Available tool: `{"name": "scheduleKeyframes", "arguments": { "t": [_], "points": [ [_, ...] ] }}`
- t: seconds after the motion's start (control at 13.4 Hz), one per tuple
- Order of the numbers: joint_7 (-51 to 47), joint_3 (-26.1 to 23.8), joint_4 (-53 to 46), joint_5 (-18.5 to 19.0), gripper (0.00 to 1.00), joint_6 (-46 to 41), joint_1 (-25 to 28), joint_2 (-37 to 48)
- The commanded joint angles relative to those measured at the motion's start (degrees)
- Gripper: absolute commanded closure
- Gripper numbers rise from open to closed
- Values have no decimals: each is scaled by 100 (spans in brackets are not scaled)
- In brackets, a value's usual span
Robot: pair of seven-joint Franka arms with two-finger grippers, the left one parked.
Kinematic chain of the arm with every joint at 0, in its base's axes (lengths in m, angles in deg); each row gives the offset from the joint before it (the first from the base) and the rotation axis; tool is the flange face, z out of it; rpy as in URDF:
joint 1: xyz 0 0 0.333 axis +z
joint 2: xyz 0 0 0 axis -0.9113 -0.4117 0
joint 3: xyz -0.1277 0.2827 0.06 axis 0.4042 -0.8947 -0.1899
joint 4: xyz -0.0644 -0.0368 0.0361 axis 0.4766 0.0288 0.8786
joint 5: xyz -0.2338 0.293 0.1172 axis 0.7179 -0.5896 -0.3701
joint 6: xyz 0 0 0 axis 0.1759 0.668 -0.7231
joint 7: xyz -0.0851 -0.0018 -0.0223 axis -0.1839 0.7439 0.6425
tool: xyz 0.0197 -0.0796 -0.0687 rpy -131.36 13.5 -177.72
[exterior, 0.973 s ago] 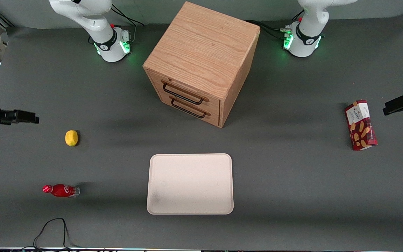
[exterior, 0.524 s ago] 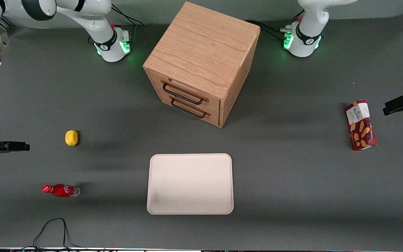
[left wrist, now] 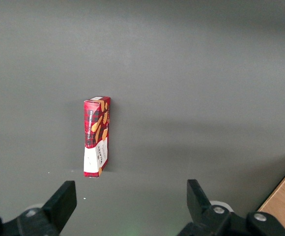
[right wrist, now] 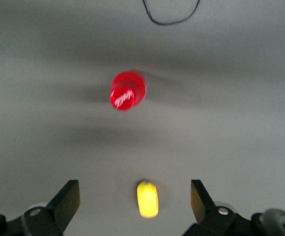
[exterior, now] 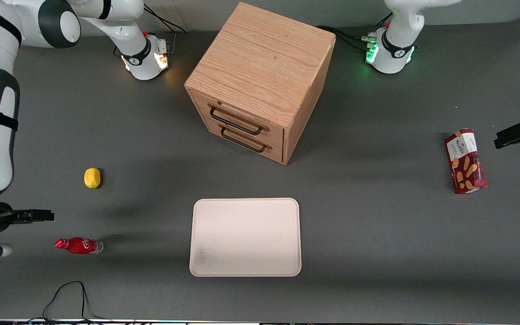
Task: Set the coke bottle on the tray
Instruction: 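Move the open right gripper down to the red Coca-Cola bottle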
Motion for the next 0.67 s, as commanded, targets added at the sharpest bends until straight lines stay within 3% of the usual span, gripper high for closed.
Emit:
{"name": "scheduleKeyframes", "arguments": {
  "t": [0.0,0.6],
  "points": [
    [130,2,-280,43,0,396,9,-391],
    [7,-86,-272,43,1,1328,229,-901]
  ]
}}
